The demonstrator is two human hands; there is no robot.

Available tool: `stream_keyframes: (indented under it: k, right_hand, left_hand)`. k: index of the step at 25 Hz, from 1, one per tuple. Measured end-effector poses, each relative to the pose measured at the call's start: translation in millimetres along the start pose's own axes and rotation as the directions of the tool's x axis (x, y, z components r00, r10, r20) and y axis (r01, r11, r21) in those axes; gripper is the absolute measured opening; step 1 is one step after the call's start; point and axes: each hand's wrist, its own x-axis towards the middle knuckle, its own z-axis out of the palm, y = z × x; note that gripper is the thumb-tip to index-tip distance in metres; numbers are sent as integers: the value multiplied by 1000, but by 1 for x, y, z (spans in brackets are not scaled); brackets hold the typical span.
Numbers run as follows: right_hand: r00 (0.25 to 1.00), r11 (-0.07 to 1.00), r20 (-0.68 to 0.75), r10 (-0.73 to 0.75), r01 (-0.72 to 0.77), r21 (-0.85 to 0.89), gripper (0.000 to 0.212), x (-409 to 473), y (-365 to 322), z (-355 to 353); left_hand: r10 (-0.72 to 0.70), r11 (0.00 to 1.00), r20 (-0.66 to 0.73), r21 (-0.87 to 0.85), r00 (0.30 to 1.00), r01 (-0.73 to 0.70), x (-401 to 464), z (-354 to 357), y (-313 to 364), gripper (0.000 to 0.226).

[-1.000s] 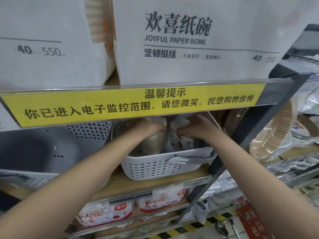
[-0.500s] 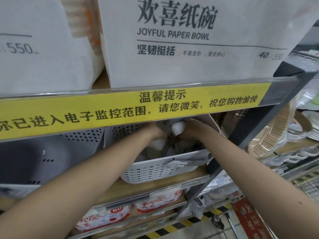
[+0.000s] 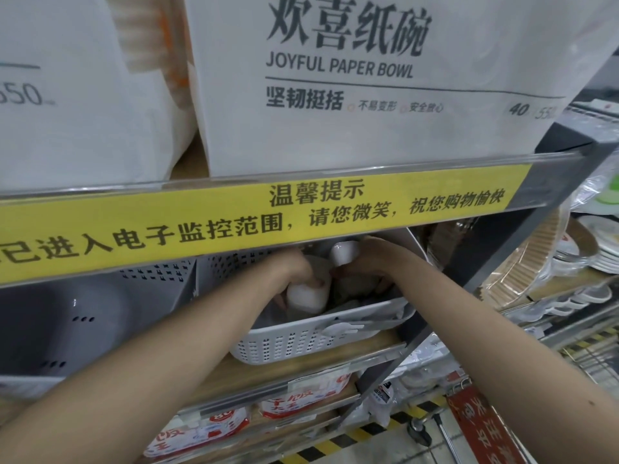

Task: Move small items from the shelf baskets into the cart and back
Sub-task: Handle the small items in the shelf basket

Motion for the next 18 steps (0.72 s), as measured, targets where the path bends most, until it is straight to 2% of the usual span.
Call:
stream_keyframes:
  k: [4,8,14,18]
  right_hand:
    - [1000,995,9,16,-16,97,78,1,0,-1]
    - [999,998,26,23,-25,62,77,3,-2,-3]
    - [997,999,68,43,-44,20,70,5,-1,-4]
    - [997,1000,75,18,-20,22,74,3,0,-5]
  left_hand:
    - [-40,999,53,5,998,40,4,-1,-1,69]
    - [-49,999,57,-18,997,50,6,-1,-1,68]
    - [-48,998,76,52,996,44,11,-1,-1,73]
    - [-56,998,93,-4,994,57,13,-1,-1,71]
